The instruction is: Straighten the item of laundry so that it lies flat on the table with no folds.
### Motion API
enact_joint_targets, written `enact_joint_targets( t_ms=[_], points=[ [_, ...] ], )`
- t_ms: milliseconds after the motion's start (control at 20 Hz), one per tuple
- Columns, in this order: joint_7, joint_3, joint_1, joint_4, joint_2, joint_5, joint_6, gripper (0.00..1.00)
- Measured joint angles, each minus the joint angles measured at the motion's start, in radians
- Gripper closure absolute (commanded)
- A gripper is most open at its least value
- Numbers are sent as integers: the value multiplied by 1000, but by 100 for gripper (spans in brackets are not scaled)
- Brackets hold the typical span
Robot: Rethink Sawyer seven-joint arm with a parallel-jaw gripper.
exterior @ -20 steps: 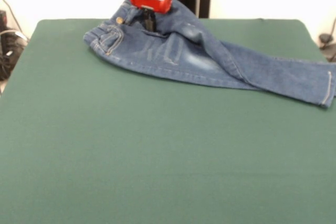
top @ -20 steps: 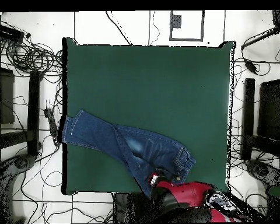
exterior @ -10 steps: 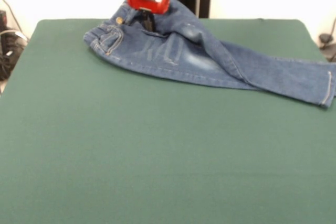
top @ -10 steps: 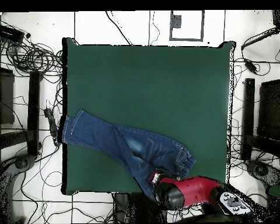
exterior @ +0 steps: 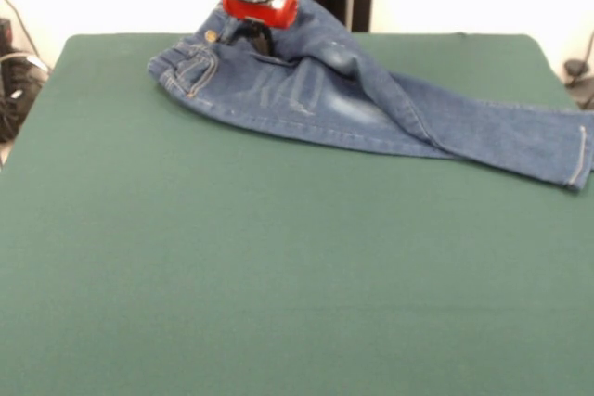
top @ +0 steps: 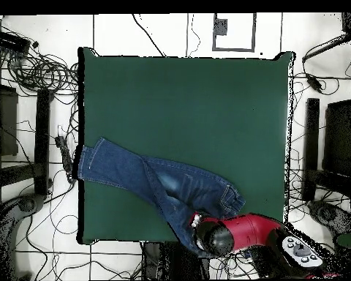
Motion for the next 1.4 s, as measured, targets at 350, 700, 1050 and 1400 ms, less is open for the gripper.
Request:
enact_joint_targets(
  t_ms=[350, 700, 1050, 1400],
  points=[
    [-1, 87, -80, -23, 0, -1, 121, 100],
    [-2, 142, -146, -51, -9, -2, 159, 100],
    [-9, 223, -234, -77, -28, -2, 224, 100],
    [-17, 314, -307, -93, -82, -2, 307, 100]
  ],
)
